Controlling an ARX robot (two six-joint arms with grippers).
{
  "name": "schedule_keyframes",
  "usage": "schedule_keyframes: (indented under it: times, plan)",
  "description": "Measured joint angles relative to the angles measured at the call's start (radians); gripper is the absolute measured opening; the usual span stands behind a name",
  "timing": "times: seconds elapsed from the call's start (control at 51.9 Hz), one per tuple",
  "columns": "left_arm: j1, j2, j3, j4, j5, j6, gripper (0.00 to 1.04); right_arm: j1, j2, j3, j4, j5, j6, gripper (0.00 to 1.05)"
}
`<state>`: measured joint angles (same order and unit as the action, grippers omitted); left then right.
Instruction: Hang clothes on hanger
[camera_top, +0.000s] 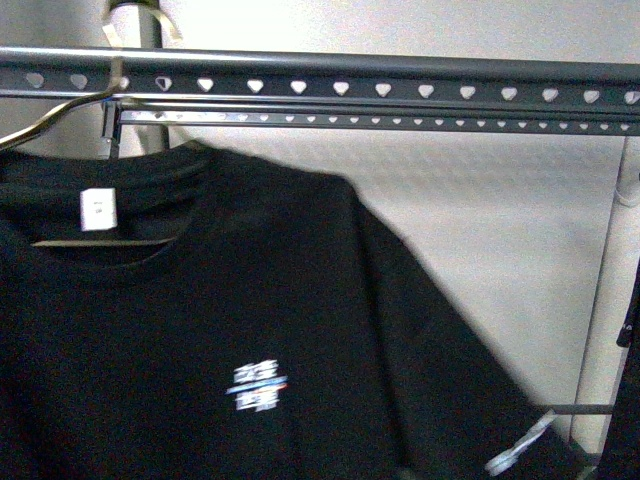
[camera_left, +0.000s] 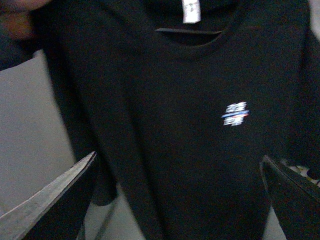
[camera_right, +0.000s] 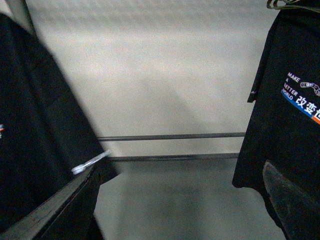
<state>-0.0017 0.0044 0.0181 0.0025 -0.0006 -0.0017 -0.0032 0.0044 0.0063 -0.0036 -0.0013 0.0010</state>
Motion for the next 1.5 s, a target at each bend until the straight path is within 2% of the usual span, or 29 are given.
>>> schedule_keyframes:
  times: [0.289,0.366,0.405,0.52,0.733,0.945,1.118,1.504]
  plan:
    - [0.0,0.0,0.0,0.0,0.002,0.0,0.98,0.0,0.0,0.0,0.0,0.0,0.0,0.97]
    - [0.074,0.148,0.067,-0.132,0.284,0.062,0.98,0.0,0.0,0.0,0.0,-0.001,0.0,0.97]
    - [0.081,0.27,0.106,-0.109,0.294,0.051,0.98,0.0,0.0,0.0,0.0,-0.003,0.0,0.97]
    - [0.121,0.609,0.272,0.068,0.103,-0.106,0.98,0.0,0.0,0.0,0.0,-0.001,0.0,0.97]
    - [0.173,1.074,0.552,0.161,-0.169,-0.45,0.98,0.0,0.0,0.0,0.0,-0.001,0.0,0.97]
    - [0.174,1.346,0.803,0.161,-0.29,-0.658,0.98,0.0,0.0,0.0,0.0,-0.001,0.0,0.97]
    - [0.173,1.414,0.913,0.132,-0.36,-0.683,0.98,0.0,0.0,0.0,0.0,-0.001,0.0,0.97]
    - [0.173,1.566,1.041,0.103,-0.42,-0.706,0.98,0.0,0.0,0.0,0.0,-0.001,0.0,0.97]
